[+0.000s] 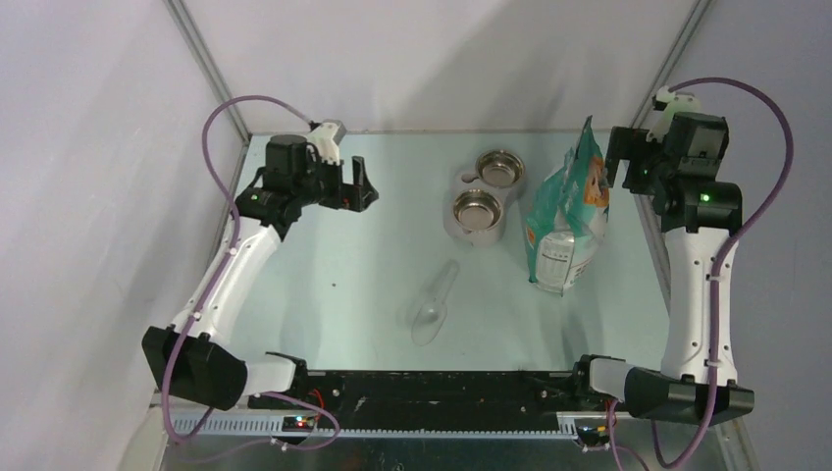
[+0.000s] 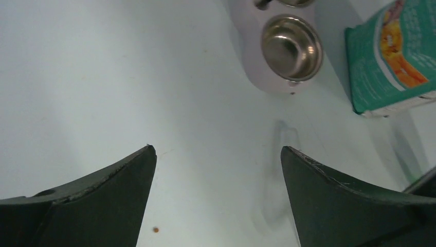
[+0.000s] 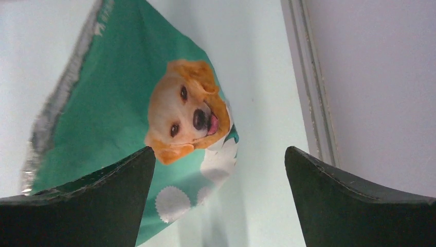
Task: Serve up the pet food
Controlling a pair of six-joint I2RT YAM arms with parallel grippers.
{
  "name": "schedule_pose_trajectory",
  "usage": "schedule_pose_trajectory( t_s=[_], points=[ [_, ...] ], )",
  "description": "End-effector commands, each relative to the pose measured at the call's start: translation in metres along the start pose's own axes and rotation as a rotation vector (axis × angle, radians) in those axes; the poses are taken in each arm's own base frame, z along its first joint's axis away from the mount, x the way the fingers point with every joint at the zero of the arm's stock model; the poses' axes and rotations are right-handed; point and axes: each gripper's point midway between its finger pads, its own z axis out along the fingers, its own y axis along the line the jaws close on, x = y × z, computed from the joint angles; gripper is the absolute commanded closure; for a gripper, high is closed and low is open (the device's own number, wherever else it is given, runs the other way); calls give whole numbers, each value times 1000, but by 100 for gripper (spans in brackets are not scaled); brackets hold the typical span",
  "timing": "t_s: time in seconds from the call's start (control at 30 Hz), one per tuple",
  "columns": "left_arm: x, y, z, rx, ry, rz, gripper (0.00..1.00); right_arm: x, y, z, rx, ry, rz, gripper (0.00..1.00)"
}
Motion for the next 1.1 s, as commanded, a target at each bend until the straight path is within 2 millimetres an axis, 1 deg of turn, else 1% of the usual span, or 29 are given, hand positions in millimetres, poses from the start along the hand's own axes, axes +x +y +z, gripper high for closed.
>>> schedule_pose_trajectory(
  t_s=[0.0, 0.07, 0.1, 0.23, 0.27, 0.3, 0.33, 0.37, 0.4, 0.43, 0.47, 0.5, 0.53, 0.57, 0.6, 0.63, 0.67, 0.7, 0.73, 0.77, 0.8, 0.83, 0.87, 0.9, 0.93, 0.97, 1.0, 1.03, 1.07],
  points=[
    [-27, -37, -3, 100, -53, 117, 2, -43, 5, -30, -17, -168, 48, 0],
    [-29, -47, 3, 121, -41, 164, 3, -50, 18, -33, -87, -202, 18, 0],
    [-30, -50, 8, 124, -34, 174, 3, -52, 29, -35, -151, -210, 5, 1],
    [-24, -72, 26, 154, -9, 202, 5, -68, 58, -45, -284, -287, -40, 1],
    [-23, -75, 29, 156, -7, 204, 5, -73, 62, -45, -286, -301, -40, 2],
    [-21, -83, 32, 173, 0, 212, 6, -79, 66, -48, -279, -316, -38, 3],
    [-20, -87, 35, 182, 3, 217, 6, -82, 69, -45, -273, -316, -34, 4],
    [-22, -96, 35, 201, -3, 230, 7, -88, 66, -45, -229, -328, -6, 6],
    [-24, -101, 36, 214, -11, 247, 8, -92, 68, -43, -216, -333, 11, 8],
    [-33, -111, 32, 235, -34, 292, 16, -95, 60, -38, -156, -338, 62, 8],
    [-42, -113, 28, 214, -57, 328, 23, -97, 58, -36, -136, -341, 82, 10],
    [-66, -129, 18, 210, -143, 404, 31, -98, 52, -30, -95, -337, 116, 10],
    [-85, -125, 5, 134, -225, 431, 32, -99, 49, -28, -75, -335, 132, 12],
    [-113, -138, -6, 125, -365, 481, 29, -95, 45, -19, -42, -303, 156, 12],
    [-119, -140, -15, 117, -423, 495, 26, -96, 42, -18, -20, -301, 173, 13],
    [-137, -145, -23, 95, -512, 513, 19, -92, 42, -12, -14, -277, 195, 13],
    [-148, -146, -27, 76, -544, 513, 17, -91, 43, -10, -12, -271, 205, 14],
    [-148, -144, -25, 57, -528, 515, 14, -90, 45, -6, -12, -261, 220, 14],
    [-156, -147, -22, 56, -522, 514, 13, -88, 47, -4, -9, -254, 221, 15],
    [-146, -144, -7, 52, -456, 508, 13, -85, 52, 1, -15, -238, 226, 15],
    [-153, -146, -9, 49, -460, 497, 11, -83, 56, 3, -29, -228, 235, 15],
    [-142, -141, 9, 33, -395, 466, 10, -80, 60, 7, -41, -214, 237, 15],
    [-144, -139, 11, 17, -372, 440, 9, -79, 66, 9, -60, -205, 243, 16],
    [-136, -131, 30, -20, -324, 376, 9, -78, 72, 10, -76, -200, 237, 16],
    [-135, -128, 34, -26, -295, 298, 9, -78, 76, 11, -87, -200, 235, 16],
    [-123, -124, 55, -24, -237, 266, 9, -77, 82, 10, -102, -199, 229, 16],
    [-120, -124, 62, 15, -204, 199, 11, -78, 84, 9, -107, -203, 225, 17],
    [-109, -123, 80, 34, -158, 170, 12, -77, 88, 8, -111, -203, 219, 17],
    [-103, -122, 89, 63, -130, 119, 14, -77, 88, 8, -110, -202, 211, 17]
  ],
)
